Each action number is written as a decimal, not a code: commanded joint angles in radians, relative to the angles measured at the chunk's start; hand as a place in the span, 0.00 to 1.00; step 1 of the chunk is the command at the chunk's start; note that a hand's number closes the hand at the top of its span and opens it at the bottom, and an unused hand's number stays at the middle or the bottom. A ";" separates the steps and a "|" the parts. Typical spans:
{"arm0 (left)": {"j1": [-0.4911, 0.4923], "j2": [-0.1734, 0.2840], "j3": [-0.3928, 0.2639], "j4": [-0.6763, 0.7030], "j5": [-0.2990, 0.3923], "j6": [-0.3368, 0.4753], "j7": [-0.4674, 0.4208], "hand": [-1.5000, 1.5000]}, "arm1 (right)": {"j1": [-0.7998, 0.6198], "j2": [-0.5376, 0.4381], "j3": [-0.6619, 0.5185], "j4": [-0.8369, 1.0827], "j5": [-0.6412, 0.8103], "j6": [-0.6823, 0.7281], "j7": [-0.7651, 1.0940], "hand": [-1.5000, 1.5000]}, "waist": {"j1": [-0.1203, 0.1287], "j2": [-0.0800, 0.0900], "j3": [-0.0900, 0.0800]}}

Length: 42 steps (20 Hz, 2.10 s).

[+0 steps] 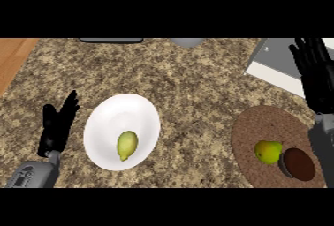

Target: Pick the cupcake from the placemat and place it in the tiered shelf

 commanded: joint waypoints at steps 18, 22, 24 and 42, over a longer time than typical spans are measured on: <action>0.077 -0.082 0.013 0.004 0.139 -0.112 0.052 0.50 | 0.257 -0.570 -0.129 0.640 0.133 0.958 -0.878 0.00 | 0.029 0.037 0.031; 0.086 -0.042 0.034 -0.025 0.163 -0.145 0.088 0.50 | 0.275 -0.642 -0.056 0.598 0.190 1.016 -0.941 0.00 | 0.019 0.026 0.028; 0.072 -0.051 0.040 0.000 0.154 -0.139 0.064 0.50 | 0.261 -0.691 -0.025 0.564 0.199 1.041 -0.937 0.00 | 0.017 0.027 0.027; 0.118 -0.046 0.102 -0.067 0.128 -0.168 0.107 0.50 | 0.332 -0.564 0.037 0.057 0.278 0.731 -0.318 0.00 | -0.004 0.018 0.023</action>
